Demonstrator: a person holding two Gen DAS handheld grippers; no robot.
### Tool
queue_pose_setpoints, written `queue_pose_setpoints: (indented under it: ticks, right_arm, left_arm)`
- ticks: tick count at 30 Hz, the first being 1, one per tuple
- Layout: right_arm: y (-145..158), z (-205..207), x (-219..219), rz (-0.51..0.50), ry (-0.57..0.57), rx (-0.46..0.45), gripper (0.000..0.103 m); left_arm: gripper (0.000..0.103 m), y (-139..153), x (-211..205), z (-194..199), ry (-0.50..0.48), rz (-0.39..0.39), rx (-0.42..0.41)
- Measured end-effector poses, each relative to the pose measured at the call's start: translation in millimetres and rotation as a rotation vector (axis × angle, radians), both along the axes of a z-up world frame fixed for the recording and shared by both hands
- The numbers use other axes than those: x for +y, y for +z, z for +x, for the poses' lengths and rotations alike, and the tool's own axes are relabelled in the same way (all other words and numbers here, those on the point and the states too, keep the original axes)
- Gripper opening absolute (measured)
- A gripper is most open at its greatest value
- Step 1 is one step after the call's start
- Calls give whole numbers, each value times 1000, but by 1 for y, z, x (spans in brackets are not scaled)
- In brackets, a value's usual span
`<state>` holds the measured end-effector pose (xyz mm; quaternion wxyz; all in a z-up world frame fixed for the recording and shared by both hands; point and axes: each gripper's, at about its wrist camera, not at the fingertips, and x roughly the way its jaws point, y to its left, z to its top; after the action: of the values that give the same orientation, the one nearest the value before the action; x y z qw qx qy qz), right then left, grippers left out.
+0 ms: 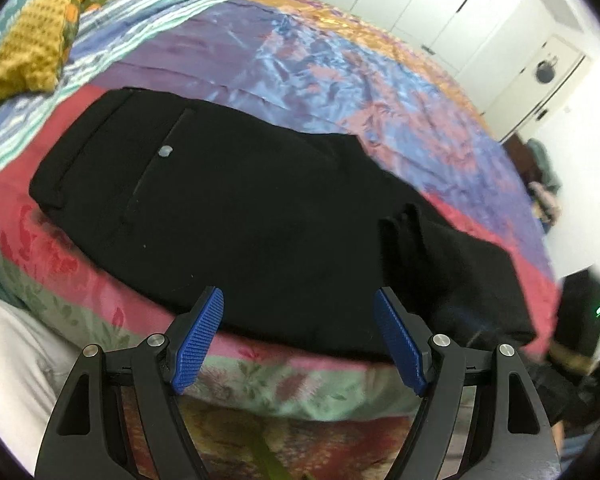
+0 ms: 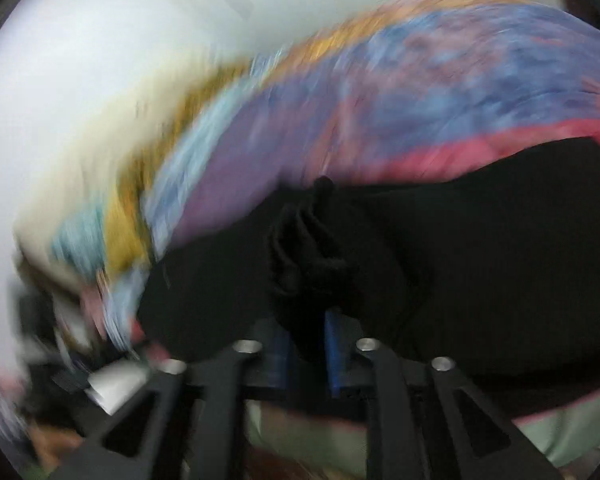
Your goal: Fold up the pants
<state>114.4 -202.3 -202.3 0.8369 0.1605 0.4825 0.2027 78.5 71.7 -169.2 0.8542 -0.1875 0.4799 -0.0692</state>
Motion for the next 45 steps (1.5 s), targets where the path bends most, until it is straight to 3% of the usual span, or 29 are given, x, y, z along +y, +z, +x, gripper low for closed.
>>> queue_pose_setpoints:
  ticks: [1, 3, 5, 7, 9, 11, 16, 20, 22, 24, 27, 31, 36, 37, 40, 42, 43, 45]
  right_arm:
    - [1, -9, 8, -20, 46, -6, 60]
    - [18, -29, 3, -67, 67, -86, 67]
    - [42, -56, -20, -136, 12, -211, 87]
    - [57, -78, -46, -179, -79, -303, 96]
    - [63, -92, -68, -181, -150, -340, 96]
    - [60, -101, -81, -193, -205, -353, 96]
    - [52, -97, -103, -115, -270, -301, 96]
    - [48, -94, -101, -106, -264, -312, 96]
    - [46, -94, -102, -107, -264, -304, 96]
    - [46, -99, -102, -106, -267, -298, 96]
    - [49, -105, -102, -120, -275, -314, 96]
    - [63, -114, -109, -153, -331, -362, 96]
    - [75, -88, -126, -173, -333, -364, 97]
    - [71, -76, -129, -166, -313, -331, 101]
    - [25, -28, -141, -50, -220, -93, 101]
    - [-18, -15, -139, -71, -195, 47, 101]
    - [-24, -16, -134, -110, -177, 41, 101]
    - [-17, -24, -121, -202, -150, -29, 101]
  left_arm:
    - [80, 2, 2, -3, -9, -40, -12]
    - [81, 8, 0, -7, -39, -116, -34]
    - [81, 14, -18, -3, -129, -187, -50]
    - [77, 20, -47, 6, -218, -166, -55]
    - [55, 20, -76, 18, -280, -111, -42]
    - [45, 12, -110, 36, -352, -30, -15]
    - [39, -15, -145, 53, -370, 181, 50]
    - [38, -19, -147, 51, -377, 204, 56]
    - [28, -20, -153, 51, -395, 222, 52]
    - [9, -26, -157, 55, -400, 227, 73]
    - [4, -25, -154, 54, -363, 225, 68]
    - [4, -10, -128, 38, -310, 210, 25]
    - [4, -29, -118, 33, -319, 209, 60]
    - [4, -30, -121, 32, -325, 218, 53]
    - [9, -30, -127, 33, -338, 234, 49]
    - [20, -29, -126, 33, -339, 240, 50]
    - [27, -27, -123, 31, -332, 247, 49]
    - [55, -18, -117, 28, -306, 247, 46]
